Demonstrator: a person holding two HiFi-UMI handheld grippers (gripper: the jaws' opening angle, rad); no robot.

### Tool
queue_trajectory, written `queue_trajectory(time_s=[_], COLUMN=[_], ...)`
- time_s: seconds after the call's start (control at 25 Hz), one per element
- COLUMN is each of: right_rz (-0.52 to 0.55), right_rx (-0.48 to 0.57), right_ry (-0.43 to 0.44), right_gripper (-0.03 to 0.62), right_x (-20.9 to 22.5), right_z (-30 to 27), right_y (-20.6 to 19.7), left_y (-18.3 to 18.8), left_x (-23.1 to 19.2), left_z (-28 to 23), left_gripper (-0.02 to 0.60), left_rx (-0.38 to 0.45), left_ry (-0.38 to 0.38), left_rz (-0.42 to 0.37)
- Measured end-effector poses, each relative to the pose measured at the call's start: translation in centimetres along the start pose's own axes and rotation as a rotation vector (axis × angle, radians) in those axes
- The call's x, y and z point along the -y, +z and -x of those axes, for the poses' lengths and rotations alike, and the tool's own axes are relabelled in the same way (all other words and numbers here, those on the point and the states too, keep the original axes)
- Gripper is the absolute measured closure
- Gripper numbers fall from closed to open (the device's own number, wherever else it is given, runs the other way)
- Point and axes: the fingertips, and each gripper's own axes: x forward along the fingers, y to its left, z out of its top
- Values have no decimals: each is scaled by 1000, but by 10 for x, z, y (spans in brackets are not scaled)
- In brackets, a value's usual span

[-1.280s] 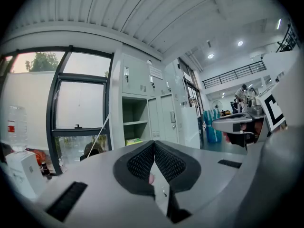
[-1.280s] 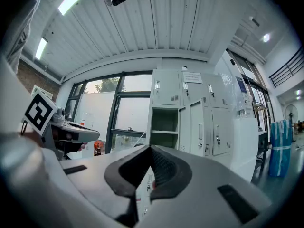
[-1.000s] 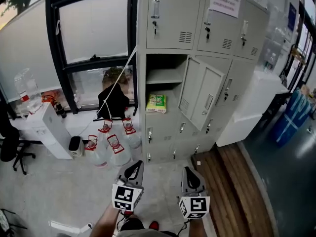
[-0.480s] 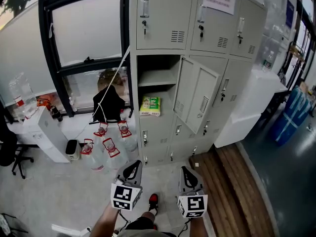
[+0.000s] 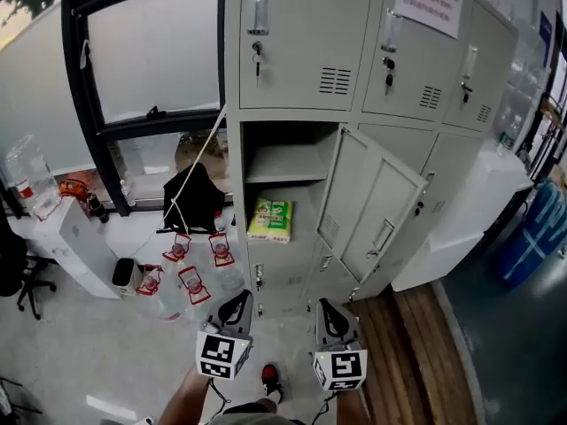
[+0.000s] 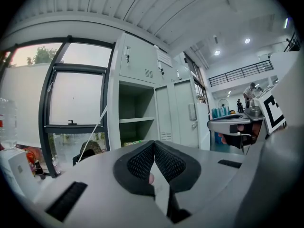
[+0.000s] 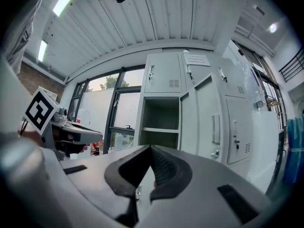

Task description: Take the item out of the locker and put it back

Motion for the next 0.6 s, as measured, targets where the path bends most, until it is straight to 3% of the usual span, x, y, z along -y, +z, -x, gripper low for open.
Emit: queue_trajectory(time_s=[0.32,0.6], right_rz=[11,71], right_rx=[-17,-60], right_ry=[103,181], right_gripper=[580,580], right_x=[12,11], right_z=[-110,-180], right_y=[-9,-31], left_y=[-5,-19], left_x=[-56,-90], left_z=[-75,-113], left_gripper=[558,558], left_rx=[-23,-60], left_ry=[76,135], left_rz=[26,48])
